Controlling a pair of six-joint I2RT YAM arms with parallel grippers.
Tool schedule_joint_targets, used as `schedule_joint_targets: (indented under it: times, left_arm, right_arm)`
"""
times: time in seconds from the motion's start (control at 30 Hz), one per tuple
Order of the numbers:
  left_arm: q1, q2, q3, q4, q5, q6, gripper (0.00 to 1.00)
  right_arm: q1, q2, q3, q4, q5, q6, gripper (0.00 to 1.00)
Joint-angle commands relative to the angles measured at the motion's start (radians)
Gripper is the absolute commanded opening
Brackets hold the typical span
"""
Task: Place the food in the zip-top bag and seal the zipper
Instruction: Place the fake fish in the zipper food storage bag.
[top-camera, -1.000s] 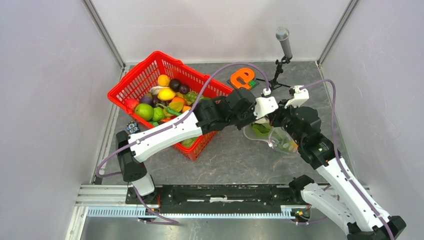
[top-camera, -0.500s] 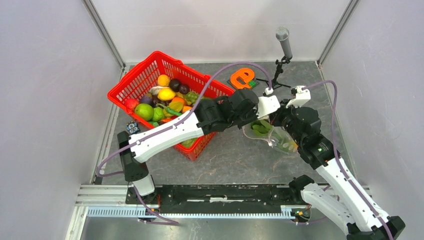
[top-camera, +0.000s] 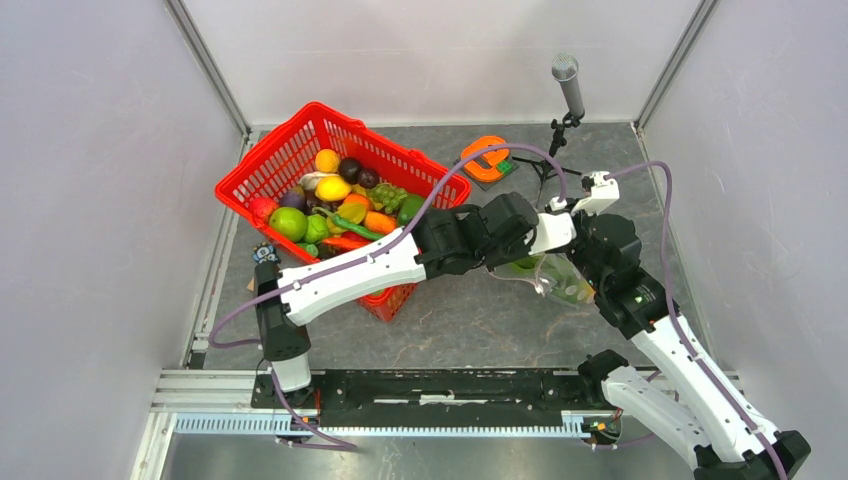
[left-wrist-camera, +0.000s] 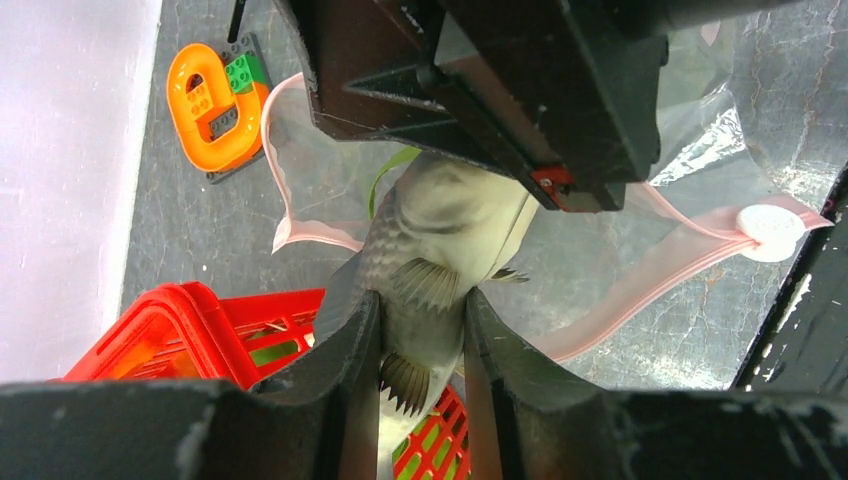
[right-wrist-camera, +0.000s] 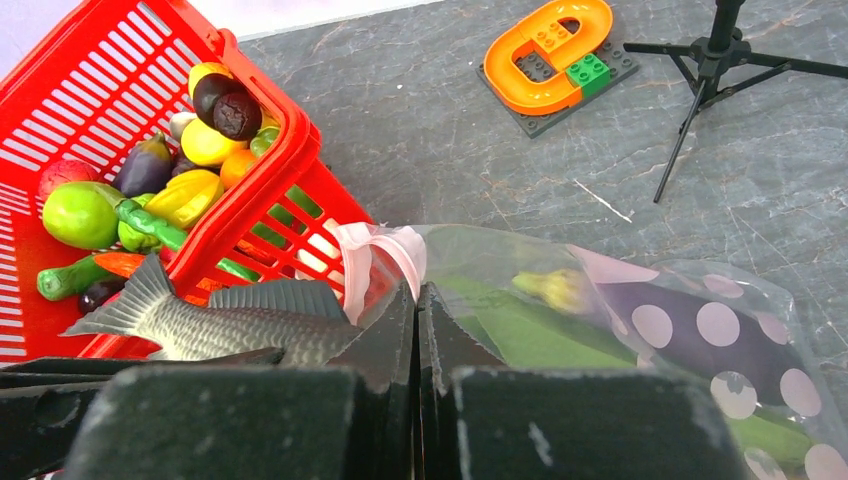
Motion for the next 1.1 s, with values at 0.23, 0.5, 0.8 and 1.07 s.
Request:
schedule_joint_targets:
  times: [0.23, 0.5, 0.8, 1.07]
  left_arm:
    - [-0.057, 0.034, 0.101, -0.029, -0.022, 0.047, 0.19]
    - [-0.078, 0.104, 0.161, -0.065, -0.057, 0.027, 0.23]
    - [-0.075, 0.143, 0.180, -0.031, -0.115, 0.019, 0.53]
    - [-0.066, 0.053, 0.095, 0.059, -0.018, -0.020, 0.74]
  right_arm:
    - [0.002, -0.006, -0.022, 0.077, -0.025, 0.052, 0.02]
    - [0.001, -0.013, -0.025, 0.078, -0.025, 0.056, 0.02]
    - [0.001, -0.039, -0.025, 0.069, -0.010, 0.056, 0.02]
    - [0.001, -0.055, -0.034, 0.048, 0.036, 0.055, 0.02]
